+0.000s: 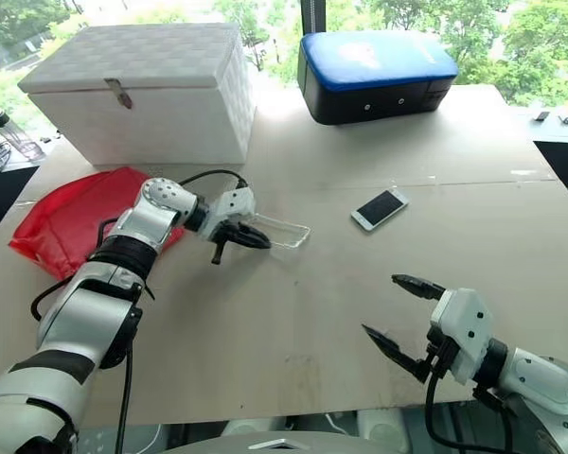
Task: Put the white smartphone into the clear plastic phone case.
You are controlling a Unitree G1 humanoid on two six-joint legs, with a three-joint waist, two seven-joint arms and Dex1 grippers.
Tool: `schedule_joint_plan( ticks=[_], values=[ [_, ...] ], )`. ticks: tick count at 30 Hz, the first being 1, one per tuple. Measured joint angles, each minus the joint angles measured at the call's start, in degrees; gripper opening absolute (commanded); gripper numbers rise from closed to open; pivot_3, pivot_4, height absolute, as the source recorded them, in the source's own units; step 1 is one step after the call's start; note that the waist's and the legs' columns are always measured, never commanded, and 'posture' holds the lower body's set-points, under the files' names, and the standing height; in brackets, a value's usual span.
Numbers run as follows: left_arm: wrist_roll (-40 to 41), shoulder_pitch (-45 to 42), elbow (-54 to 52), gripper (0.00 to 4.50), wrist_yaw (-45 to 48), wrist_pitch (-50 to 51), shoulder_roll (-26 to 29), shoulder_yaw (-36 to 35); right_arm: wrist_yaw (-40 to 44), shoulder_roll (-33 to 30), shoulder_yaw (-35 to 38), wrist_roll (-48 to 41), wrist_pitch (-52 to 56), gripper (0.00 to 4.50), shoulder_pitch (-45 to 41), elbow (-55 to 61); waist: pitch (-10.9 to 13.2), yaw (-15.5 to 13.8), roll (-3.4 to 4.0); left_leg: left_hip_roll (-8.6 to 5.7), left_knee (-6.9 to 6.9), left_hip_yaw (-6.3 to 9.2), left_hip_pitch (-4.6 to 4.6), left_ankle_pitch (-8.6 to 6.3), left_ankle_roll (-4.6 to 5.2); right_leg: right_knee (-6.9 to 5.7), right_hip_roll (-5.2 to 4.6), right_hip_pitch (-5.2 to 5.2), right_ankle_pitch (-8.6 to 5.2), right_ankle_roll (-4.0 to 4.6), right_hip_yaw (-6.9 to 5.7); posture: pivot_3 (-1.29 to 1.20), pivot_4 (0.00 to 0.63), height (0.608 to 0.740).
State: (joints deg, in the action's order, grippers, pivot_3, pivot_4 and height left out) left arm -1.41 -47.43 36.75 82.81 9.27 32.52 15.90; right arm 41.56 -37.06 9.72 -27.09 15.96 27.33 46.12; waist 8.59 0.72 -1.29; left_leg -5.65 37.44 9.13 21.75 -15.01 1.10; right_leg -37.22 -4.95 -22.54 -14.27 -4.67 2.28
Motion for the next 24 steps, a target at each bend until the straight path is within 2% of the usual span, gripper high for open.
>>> schedule_joint_plan(
  ticks=[1,5,10,11,12,19,22,24],
  values=[
    [0.2,0.8,-1.9,0.08,-0.5,1.9,-0.1,-0.1,-0.1,0.0,0.0,0.0,0.1,4.5,-0.3,0.0,0.0,0.0,0.0,0.0,0.0,0.01,0.01,0.0,0.0,0.0,-0.01,0.0,0.0,0.0,0.0,0.0,0.15,0.74],
    [0.8,8.2,-21.8,0.08,-5.7,18.9,-0.1,0.0,-1.8,0.3,-0.9,0.0,2.6,4.5,-3.8,-1.7,0.0,-0.1,0.0,0.0,0.0,0.0,0.03,0.02,-0.04,0.05,-0.02,-0.01,0.0,0.02,0.03,0.0,0.15,0.74],
    [2.4,13.4,-37.7,0.08,-10.3,33.7,0.0,0.5,-5.2,1.5,-4.4,1.4,6.4,4.5,-9.0,-4.0,0.0,0.0,0.01,0.04,-0.03,-0.03,0.06,0.12,-0.23,0.1,0.0,-0.04,0.0,0.03,0.06,0.0,0.15,0.74],
    [3.6,14.3,-40.6,0.66,-11.0,36.7,0.1,0.5,-6.4,1.8,-5.3,2.0,8.0,4.5,-10.1,-4.6,0.0,-0.1,0.02,0.04,-0.04,-0.03,0.06,0.12,-0.22,0.11,0.0,-0.05,0.0,0.03,0.06,0.0,0.15,0.74],
    [4.2,14.6,-42.0,0.85,-11.6,38.3,0.2,0.5,-7.1,1.9,-5.8,2.1,9.3,4.5,-10.7,-4.8,0.0,-0.1,0.03,0.04,-0.05,-0.02,0.06,0.12,-0.22,0.1,0.0,-0.06,0.0,0.03,0.06,0.0,0.15,0.74],
    [8.9,18.9,-49.5,3.98,-19.2,45.0,-0.1,-2.7,-15.5,5.8,-8.8,3.3,21.9,4.5,-23.2,-12.9,0.0,-0.1,0.03,0.06,-0.1,-0.03,0.09,0.15,-0.28,0.11,-0.01,-0.16,0.01,0.05,0.08,0.0,0.15,0.74],
    [11.5,20.6,-52.5,4.07,-22.2,44.3,-1.2,-7.1,-19.7,8.0,-10.5,5.9,24.4,4.5,-29.3,-15.1,0.0,-0.2,0.04,0.05,-0.15,-0.04,0.1,0.15,-0.29,0.16,-0.03,-0.19,0.01,0.06,0.09,0.0,0.15,0.74],
    [14.1,23.3,-54.9,4.07,-25.3,43.2,-4.0,-12.5,-27.9,14.9,-10.9,9.6,29.0,4.5,-38.1,-20.1,0.0,0.4,0.05,0.06,-0.15,-0.25,0.1,0.15,-0.3,0.14,-0.02,-0.27,0.04,0.07,0.3,0.0,0.15,0.74]
  ],
)
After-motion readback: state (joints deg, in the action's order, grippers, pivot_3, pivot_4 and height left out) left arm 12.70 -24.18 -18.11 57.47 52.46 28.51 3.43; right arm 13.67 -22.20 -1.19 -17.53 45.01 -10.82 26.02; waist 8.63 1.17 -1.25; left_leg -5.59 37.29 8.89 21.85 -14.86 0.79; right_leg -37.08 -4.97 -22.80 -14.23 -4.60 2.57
